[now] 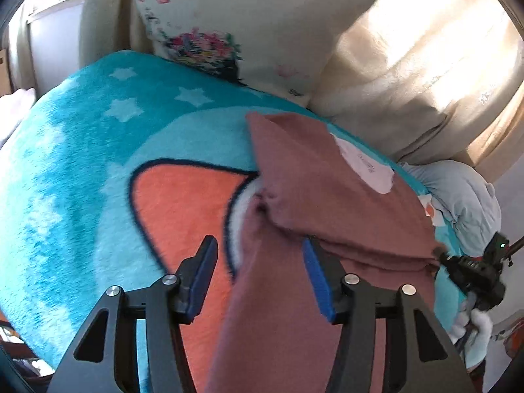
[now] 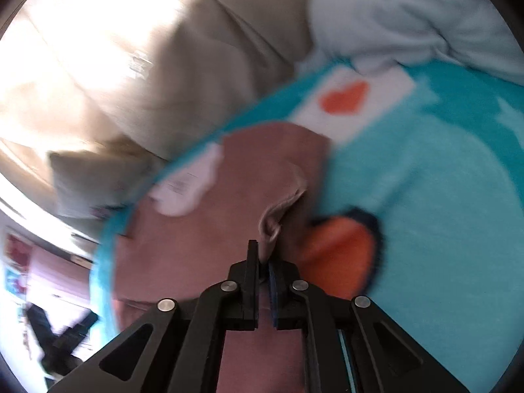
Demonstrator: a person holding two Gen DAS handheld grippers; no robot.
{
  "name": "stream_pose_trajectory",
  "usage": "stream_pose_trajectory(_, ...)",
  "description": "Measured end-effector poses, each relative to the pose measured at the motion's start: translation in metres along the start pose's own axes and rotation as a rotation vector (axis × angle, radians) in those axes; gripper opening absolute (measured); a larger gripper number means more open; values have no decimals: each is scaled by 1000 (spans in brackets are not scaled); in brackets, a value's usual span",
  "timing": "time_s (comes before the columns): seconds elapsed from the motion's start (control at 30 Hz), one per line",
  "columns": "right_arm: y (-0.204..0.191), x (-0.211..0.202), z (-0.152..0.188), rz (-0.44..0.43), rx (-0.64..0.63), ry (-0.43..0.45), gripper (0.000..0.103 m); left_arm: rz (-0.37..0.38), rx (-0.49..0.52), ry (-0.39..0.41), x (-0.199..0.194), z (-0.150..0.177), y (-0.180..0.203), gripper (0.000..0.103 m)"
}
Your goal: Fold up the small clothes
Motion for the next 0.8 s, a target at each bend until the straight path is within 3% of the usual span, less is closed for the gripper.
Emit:
stream_pose_trajectory(0.07,9,-4,2,-23,30,-1,9,-6,21,-4,7,-4,12,54)
stream_pose_trajectory(0.13,10,-18,1,2,28,49,31,-1,55,-9,17,-9,27,62)
stream_pose_trajectory(0.17,8,-25,1,19,16,90,35,3,72,-14,24,-12,34,63)
stream_pose_trajectory(0.27,-8,-43,-3,14,-34,180,39,-19,102,-33,51,-20,47,64)
stream_pose_trajectory(0.3,-16,-42,-4,-12,-50,176,39,-31,113,-34,60,-24,49,64)
stream_pose_trajectory(0.4,-39,-19,-5,-97,-100,91,38,-176,147,-33,85,-35,40,56)
stream_pose_trajectory(0.5,-41,14,-5,-138,-115,-9,38,-134,91,-73,100,-38,21,58)
stream_pose_trajectory(0.57,-30,37,-6,-90,-93,-44,37,-139,106,-66,95,-38,19,58)
stream_pose_trajectory(0.63,-18,39,-12,-61,-85,-2,24,-135,110,-68,89,-38,14,60)
stream_pose_trajectory(0.73,-12,16,-17,159,-156,87,28,-91,69,-79,71,-34,-1,60)
stream_pose_trajectory(0.8,-19,-5,-9,171,-209,100,32,-92,61,-72,55,-28,-10,60)
Point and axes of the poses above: each gripper's, at about its wrist camera, not at the fingertips, and x roughly the way its jaws point, y to its right, z to its underside, the point moved 4 cm from there along x, roughly the way its jaws point, and after that the axes turned 4 degrees about -z, right-handed, at the moved point
